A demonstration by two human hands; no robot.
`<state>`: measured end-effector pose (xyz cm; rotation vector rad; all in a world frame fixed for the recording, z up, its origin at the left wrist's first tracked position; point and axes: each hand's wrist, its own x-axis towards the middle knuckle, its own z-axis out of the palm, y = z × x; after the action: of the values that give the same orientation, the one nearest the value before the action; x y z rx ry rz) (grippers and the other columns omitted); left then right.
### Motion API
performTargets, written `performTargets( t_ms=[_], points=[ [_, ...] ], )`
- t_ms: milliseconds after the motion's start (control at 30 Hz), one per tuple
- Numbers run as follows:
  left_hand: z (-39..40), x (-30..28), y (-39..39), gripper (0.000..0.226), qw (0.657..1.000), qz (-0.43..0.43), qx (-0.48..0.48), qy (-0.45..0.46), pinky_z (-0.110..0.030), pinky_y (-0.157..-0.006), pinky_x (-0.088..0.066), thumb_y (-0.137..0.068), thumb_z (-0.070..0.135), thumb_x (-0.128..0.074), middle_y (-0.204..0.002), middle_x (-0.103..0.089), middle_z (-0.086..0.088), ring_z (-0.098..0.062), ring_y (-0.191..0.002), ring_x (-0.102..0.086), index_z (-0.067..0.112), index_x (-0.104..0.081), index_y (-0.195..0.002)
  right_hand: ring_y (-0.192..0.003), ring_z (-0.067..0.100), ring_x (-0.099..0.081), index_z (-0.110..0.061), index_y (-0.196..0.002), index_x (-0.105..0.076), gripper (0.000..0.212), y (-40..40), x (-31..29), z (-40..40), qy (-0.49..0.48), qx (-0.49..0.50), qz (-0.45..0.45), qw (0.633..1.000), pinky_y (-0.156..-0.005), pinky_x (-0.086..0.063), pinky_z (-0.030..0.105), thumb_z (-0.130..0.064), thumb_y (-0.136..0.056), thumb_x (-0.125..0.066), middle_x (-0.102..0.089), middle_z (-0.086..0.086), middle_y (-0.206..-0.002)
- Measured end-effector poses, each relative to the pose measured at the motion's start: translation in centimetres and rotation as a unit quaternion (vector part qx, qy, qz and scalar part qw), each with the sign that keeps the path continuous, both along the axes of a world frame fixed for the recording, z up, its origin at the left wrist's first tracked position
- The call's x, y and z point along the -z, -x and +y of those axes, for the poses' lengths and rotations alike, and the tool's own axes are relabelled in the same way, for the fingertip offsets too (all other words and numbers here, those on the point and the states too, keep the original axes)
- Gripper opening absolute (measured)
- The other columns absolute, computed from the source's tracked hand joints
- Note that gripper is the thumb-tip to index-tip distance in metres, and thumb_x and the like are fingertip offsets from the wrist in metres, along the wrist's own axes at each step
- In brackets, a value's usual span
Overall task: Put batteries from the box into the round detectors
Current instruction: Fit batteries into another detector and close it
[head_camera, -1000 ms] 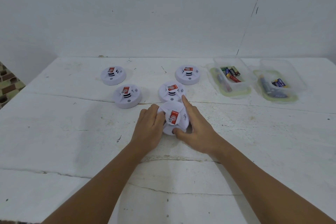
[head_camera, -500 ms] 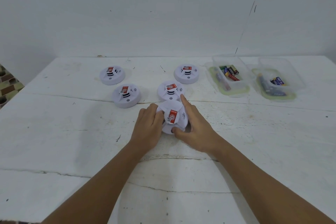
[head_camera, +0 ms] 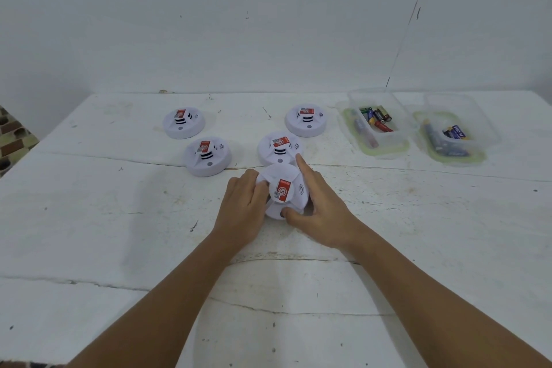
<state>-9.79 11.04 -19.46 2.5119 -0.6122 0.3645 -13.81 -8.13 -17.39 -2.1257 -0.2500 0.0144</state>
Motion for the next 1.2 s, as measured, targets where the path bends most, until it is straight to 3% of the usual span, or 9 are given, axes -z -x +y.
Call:
performTargets(
  t_ms=[100,233,333,467,600,700,833,1100,1200],
  points=[
    [-0.12,-0.35,0.17,0.050,1.000,0.006,0.000,-0.001,-0.025,-0.065,-0.028,-0.098,0.038,-0.022,-0.100,-0.053,-0.007,-0.021,-0.084,-0.035,0.004,-0.058,-0.100,-0.125,-0.010,-0.045,-0.062,-0.153,0.000,0.102,0.05,-0.09,-0.03,0.005,-0.001,0.001,1.000,-0.103,-0.051,0.035,-0.035,-0.088,-0.073,-0.039,-0.042,-0.128],
    [-0.14,-0.61,-0.01,0.011,0.999,-0.034,-0.033,0.011,-0.030,-0.065,-0.032,-0.098,0.016,-0.060,-0.089,-0.057,-0.006,-0.015,-0.075,-0.035,0.005,-0.060,-0.097,-0.123,-0.006,-0.047,-0.056,-0.158,-0.005,0.093,0.03,-0.34,0.06,-0.016,0.005,0.028,0.999,-0.107,-0.048,0.038,-0.036,-0.089,-0.064,-0.045,-0.031,-0.128],
    [0.00,-0.55,0.10,0.019,0.998,-0.064,-0.006,0.002,-0.026,-0.062,-0.023,-0.100,0.016,-0.041,-0.086,-0.051,-0.003,-0.014,-0.075,-0.021,0.007,-0.056,-0.092,-0.125,-0.004,-0.042,-0.049,-0.161,-0.009,0.083,-0.04,-0.56,0.02,-0.035,0.007,0.051,0.998,-0.115,-0.038,0.038,-0.036,-0.091,-0.052,-0.045,-0.017,-0.131],
    [-0.04,0.03,-0.16,0.011,0.997,-0.052,-0.049,-0.003,-0.017,-0.065,-0.035,-0.108,0.026,-0.039,-0.086,-0.041,0.016,-0.004,-0.078,-0.043,0.020,-0.045,-0.103,-0.129,-0.013,-0.039,-0.050,-0.161,-0.013,0.078,-0.08,-0.62,-0.04,-0.062,0.015,0.081,0.995,-0.116,-0.032,0.035,-0.038,-0.090,-0.044,-0.044,-0.024,-0.138],
    [0.00,0.18,-0.07,0.031,0.998,-0.056,-0.010,-0.003,-0.015,-0.064,-0.026,-0.103,0.025,-0.030,-0.090,-0.047,0.002,-0.014,-0.078,-0.028,0.006,-0.053,-0.094,-0.125,-0.020,-0.037,-0.052,-0.161,-0.014,0.079,-0.10,-0.87,0.04,-0.069,0.018,0.093,0.993,-0.115,-0.032,0.034,-0.037,-0.089,-0.043,-0.044,-0.023,-0.136],
    [0.19,0.10,-0.28,0.018,1.000,-0.029,-0.007,-0.009,-0.016,-0.065,-0.029,-0.103,0.009,-0.040,-0.092,-0.049,-0.004,-0.008,-0.083,-0.031,0.006,-0.053,-0.090,-0.126,-0.017,-0.039,-0.050,-0.162,-0.014,0.078,-0.05,-0.89,0.11,-0.074,0.020,0.092,0.993,-0.115,-0.032,0.034,-0.036,-0.091,-0.044,-0.044,-0.025,-0.136],
    [0.03,0.01,-0.01,0.032,0.995,-0.092,0.013,-0.040,-0.029,-0.064,-0.027,-0.100,0.029,-0.025,-0.091,-0.048,0.001,-0.015,-0.080,-0.030,0.009,-0.048,-0.090,-0.129,-0.008,-0.040,-0.049,-0.162,-0.014,0.074,-0.02,-0.71,0.03,-0.066,0.024,0.086,0.994,-0.116,-0.032,0.035,-0.028,-0.099,-0.048,-0.043,-0.024,-0.138],
    [0.28,-0.26,0.08,0.005,0.995,-0.083,0.020,-0.057,-0.030,-0.061,-0.029,-0.089,0.002,-0.064,-0.089,-0.058,-0.012,-0.018,-0.076,-0.031,0.001,-0.061,-0.092,-0.118,-0.028,-0.035,-0.047,-0.163,-0.011,0.074,-0.09,-0.66,-0.04,-0.038,0.019,0.070,0.997,-0.108,-0.031,0.027,-0.022,-0.105,-0.049,-0.043,-0.020,-0.134],
    [0.23,-0.20,0.09,0.011,0.994,-0.101,-0.005,-0.031,-0.022,-0.062,-0.032,-0.104,0.021,-0.046,-0.087,-0.051,0.006,-0.015,-0.071,-0.039,0.013,-0.052,-0.100,-0.118,-0.026,-0.037,-0.047,-0.163,-0.010,0.074,-0.05,-0.75,-0.01,-0.035,0.021,0.067,0.997,-0.108,-0.032,0.028,-0.021,-0.105,-0.049,-0.042,-0.018,-0.134]
  ],
)
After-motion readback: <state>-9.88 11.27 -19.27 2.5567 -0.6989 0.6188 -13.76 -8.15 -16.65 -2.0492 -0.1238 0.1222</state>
